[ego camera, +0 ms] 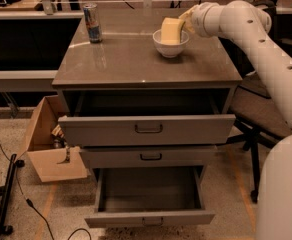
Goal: Pick sponge from white bowl and place on counter
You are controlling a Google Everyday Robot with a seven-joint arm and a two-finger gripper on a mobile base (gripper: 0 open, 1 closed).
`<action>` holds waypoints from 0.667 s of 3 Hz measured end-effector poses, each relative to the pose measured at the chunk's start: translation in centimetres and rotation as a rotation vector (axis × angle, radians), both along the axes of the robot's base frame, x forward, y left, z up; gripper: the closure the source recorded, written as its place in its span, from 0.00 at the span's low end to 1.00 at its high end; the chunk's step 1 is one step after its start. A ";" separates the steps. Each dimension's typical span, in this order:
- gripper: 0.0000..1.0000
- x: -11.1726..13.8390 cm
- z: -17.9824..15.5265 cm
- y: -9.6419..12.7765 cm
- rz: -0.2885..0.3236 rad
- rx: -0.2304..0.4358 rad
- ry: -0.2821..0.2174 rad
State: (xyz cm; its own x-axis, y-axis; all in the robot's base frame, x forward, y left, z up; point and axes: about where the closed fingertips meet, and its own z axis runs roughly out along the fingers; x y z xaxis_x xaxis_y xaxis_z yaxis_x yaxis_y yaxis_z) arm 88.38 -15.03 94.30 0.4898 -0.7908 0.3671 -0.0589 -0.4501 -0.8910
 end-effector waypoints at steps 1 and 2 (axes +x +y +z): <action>0.35 -0.9 -0.1 -1.4 0.010 -0.025 0.002; 0.11 -1.3 0.0 -2.4 0.011 -0.044 -0.009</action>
Offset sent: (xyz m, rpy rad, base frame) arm -0.0192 -0.0417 0.0071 -0.0677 -0.0273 0.0046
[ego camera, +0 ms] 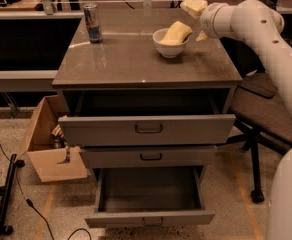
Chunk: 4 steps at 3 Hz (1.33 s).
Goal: Pick sponge from white bowl and place on counter
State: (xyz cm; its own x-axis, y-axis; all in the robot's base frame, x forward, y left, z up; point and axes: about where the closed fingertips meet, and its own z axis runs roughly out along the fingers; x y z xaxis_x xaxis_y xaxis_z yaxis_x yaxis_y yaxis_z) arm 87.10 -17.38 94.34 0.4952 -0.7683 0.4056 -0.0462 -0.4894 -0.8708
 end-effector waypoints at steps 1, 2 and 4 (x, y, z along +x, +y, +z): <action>0.00 -0.4 0.2 -0.3 0.014 -0.035 -0.029; 0.00 -0.8 0.3 0.0 0.055 -0.111 -0.071; 0.00 -1.5 0.0 1.8 0.141 -0.222 -0.107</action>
Offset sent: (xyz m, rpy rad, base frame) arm -0.0149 -0.0025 0.0081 -0.2201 -0.1328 0.1036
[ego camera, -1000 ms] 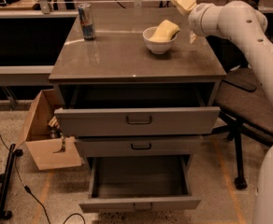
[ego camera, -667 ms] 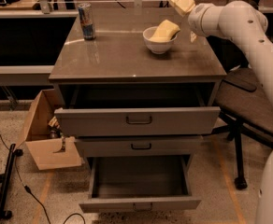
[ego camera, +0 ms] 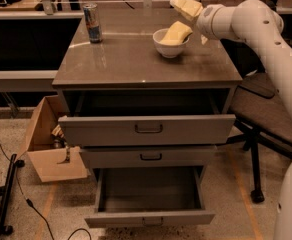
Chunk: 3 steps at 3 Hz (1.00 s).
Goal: Pick sponge from white bowl and place on counter
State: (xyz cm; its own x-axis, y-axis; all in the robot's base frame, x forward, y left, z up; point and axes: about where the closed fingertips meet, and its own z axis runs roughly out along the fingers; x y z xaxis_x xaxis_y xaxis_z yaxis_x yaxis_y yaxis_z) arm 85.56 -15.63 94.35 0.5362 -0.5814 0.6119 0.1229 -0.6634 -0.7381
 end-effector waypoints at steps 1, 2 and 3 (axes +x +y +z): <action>0.00 0.2 -0.4 1.1 0.031 -0.017 -0.003; 0.15 0.8 -0.4 1.5 0.040 -0.023 -0.013; 0.38 0.9 -0.3 1.4 0.045 -0.025 -0.014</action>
Offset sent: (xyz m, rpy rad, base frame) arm 0.0152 0.0120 0.0009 -0.0292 -0.0319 0.0413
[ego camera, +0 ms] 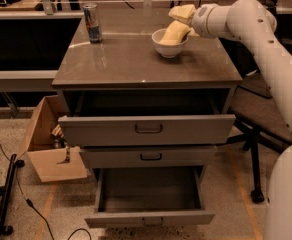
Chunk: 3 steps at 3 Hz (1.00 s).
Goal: Pick sponge from white bowl and place on counter
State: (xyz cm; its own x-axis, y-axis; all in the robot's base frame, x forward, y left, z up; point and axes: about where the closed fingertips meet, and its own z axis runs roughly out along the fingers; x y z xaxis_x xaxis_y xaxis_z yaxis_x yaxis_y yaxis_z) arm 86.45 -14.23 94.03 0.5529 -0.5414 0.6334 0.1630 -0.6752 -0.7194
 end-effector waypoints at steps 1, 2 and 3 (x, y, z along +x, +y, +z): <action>0.61 -0.2 0.0 -0.3 -0.002 -0.004 0.008; 0.85 -0.5 -0.1 -0.6 0.001 -0.012 0.021; 1.00 -0.4 0.0 -1.2 -0.015 -0.007 0.016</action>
Offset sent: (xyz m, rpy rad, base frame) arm -0.0093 -0.0169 0.0016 -0.0232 0.0313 -0.0037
